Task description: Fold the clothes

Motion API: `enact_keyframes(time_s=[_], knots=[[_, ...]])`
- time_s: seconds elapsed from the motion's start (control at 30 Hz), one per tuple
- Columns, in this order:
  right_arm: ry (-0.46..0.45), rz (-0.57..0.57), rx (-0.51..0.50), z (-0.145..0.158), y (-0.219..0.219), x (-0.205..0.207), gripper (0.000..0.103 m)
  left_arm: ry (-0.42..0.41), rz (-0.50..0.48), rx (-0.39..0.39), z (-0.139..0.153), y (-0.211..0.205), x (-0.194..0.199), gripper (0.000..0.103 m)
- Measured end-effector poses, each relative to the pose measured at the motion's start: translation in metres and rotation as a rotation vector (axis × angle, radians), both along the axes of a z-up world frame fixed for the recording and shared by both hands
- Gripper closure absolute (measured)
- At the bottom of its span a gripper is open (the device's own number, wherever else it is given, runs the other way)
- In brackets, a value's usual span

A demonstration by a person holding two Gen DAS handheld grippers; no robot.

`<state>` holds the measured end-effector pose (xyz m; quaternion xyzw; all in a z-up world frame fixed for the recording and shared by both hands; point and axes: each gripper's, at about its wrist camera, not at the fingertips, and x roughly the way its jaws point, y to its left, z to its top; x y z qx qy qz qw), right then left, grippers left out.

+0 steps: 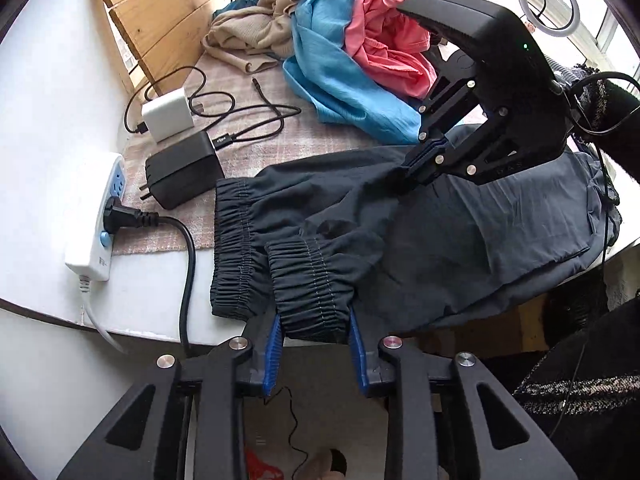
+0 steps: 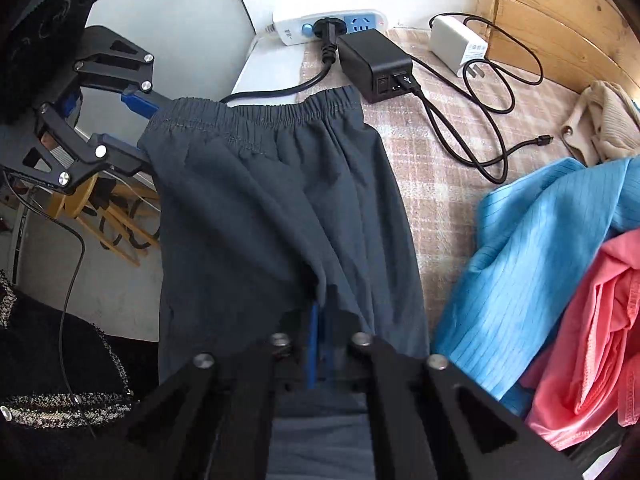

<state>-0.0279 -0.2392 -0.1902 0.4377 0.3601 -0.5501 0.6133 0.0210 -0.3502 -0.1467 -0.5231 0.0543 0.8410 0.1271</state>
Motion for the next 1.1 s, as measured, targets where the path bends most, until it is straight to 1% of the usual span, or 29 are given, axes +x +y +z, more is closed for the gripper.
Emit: enact_keyframes(time_s=[0.07,0.13,0.17,0.2,0.23,0.27,0.3,0.33,0.37,0.4,0.47,0.5,0.53,0.57,0.67,0.77,0.87,0.9,0.97,1.1], knots=[[0.022,-0.016,-0.081,0.022,0.012,0.005,0.101,0.082,0.006,-0.008,0.018,0.001,0.006,0.077],[0.114,-0.069,-0.195,0.052,0.03,0.011,0.101,0.159,0.015,-0.001,0.029,-0.002,0.016,0.075],[0.134,-0.119,-0.246,0.06,0.037,0.011,0.101,0.122,0.013,0.002,0.017,-0.006,0.016,0.073],[0.145,-0.176,-0.296,0.067,0.044,0.011,0.1,0.068,0.011,0.004,0.003,-0.009,0.014,0.07],[0.066,-0.195,-0.267,0.062,0.044,0.006,0.092,-0.017,0.016,-0.039,-0.02,-0.013,0.01,0.068],[0.028,-0.202,-0.178,0.047,0.038,0.001,0.072,-0.107,0.034,-0.115,-0.046,-0.016,0.006,0.069],[0.01,-0.209,-0.078,0.031,0.031,-0.004,0.065,-0.162,0.051,-0.154,-0.06,-0.023,0.004,0.072],[0.064,-0.234,-0.017,0.021,0.028,-0.008,0.064,-0.208,0.067,-0.181,-0.071,-0.029,0.002,0.072],[0.103,-0.259,0.0,0.016,0.028,-0.012,0.064,-0.196,0.088,-0.152,-0.067,-0.035,0.001,0.072],[0.087,-0.28,-0.018,0.019,0.032,-0.016,0.064,-0.169,0.11,-0.107,-0.058,-0.042,-0.001,0.072],[0.027,-0.319,-0.071,0.029,0.041,-0.024,0.064,-0.11,0.141,-0.018,-0.039,-0.051,-0.006,0.068],[-0.002,-0.339,-0.097,0.034,0.045,-0.028,0.064,-0.086,0.142,0.006,-0.032,-0.052,-0.012,0.065],[-0.011,-0.349,-0.112,0.038,0.048,-0.029,0.064,-0.064,0.141,0.025,-0.026,-0.053,-0.019,0.063],[-0.018,-0.358,-0.123,0.042,0.051,-0.029,0.064,-0.062,0.134,0.034,-0.026,-0.051,-0.028,0.062],[-0.042,-0.389,-0.143,0.045,0.069,-0.023,0.064,-0.074,0.103,0.053,-0.033,-0.041,-0.056,0.062],[-0.043,-0.444,-0.14,0.041,0.094,-0.016,0.064,-0.082,0.108,0.025,-0.035,-0.043,-0.058,0.062],[-0.043,-0.499,-0.137,0.037,0.119,-0.009,0.064,-0.087,0.117,-0.005,-0.036,-0.046,-0.058,0.066],[-0.043,-0.518,-0.136,0.036,0.127,-0.007,0.064,-0.089,0.12,-0.016,-0.037,-0.047,-0.058,0.079],[-0.044,-0.555,-0.134,0.034,0.143,-0.003,0.064,-0.092,0.126,-0.036,-0.038,-0.049,-0.059,0.079],[-0.063,-0.684,-0.106,0.021,0.188,-0.007,0.064,-0.099,0.138,-0.077,-0.04,-0.054,-0.059,0.08]])
